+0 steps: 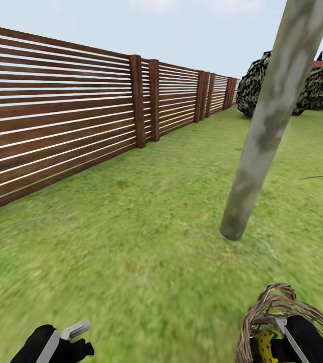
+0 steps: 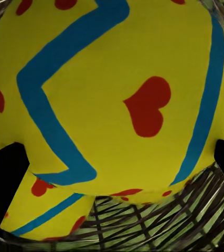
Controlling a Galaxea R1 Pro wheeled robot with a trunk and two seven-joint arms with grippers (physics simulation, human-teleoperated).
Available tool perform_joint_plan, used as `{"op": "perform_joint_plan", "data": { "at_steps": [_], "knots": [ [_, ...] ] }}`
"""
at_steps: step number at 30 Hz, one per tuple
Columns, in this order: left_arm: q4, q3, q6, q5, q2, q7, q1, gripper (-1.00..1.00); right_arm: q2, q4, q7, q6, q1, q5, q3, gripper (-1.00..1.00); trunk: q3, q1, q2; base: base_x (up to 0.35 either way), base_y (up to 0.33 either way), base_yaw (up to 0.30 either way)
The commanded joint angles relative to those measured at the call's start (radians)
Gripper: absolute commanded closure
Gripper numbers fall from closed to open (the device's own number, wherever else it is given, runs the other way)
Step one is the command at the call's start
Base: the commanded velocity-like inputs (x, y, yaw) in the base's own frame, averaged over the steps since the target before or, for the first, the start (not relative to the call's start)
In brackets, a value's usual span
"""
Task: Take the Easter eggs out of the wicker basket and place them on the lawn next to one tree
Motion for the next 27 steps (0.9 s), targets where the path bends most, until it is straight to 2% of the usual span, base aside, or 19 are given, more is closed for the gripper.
{"op": "perform_joint_plan", "data": {
  "at_steps": [1,13,18,23,27],
  "knots": [
    [0.010,0.003,0.005,-0.006,-0.001,-0.007,0.000,-1.00,-0.001,-0.001,0.002,0.004,0.000,-0.001,0.002,1.00,0.003,-0.001,0.000,-0.309,-0.104,0.000],
    [0.016,0.002,0.003,-0.005,-0.001,-0.007,-0.001,-1.00,-0.003,-0.001,0.000,0.006,0.000,0.002,0.003,1.00,0.049,-0.007,0.003,-0.025,-0.011,0.000],
    [0.016,0.003,0.003,-0.004,-0.001,-0.008,0.000,-1.00,-0.004,-0.001,-0.001,0.007,0.000,0.002,0.005,1.00,0.069,-0.009,0.004,-0.222,-0.014,0.000],
    [0.016,0.002,0.003,-0.004,-0.002,-0.008,0.000,-1.00,-0.003,0.000,0.000,0.007,0.000,0.002,0.005,1.00,0.088,-0.011,0.005,-0.045,-0.025,0.000],
    [0.016,0.002,0.003,-0.004,-0.012,-0.008,0.000,-1.00,-0.002,0.000,0.000,0.007,0.000,0.002,0.006,1.00,0.104,-0.013,0.006,0.000,0.000,0.000]
  ]
}}
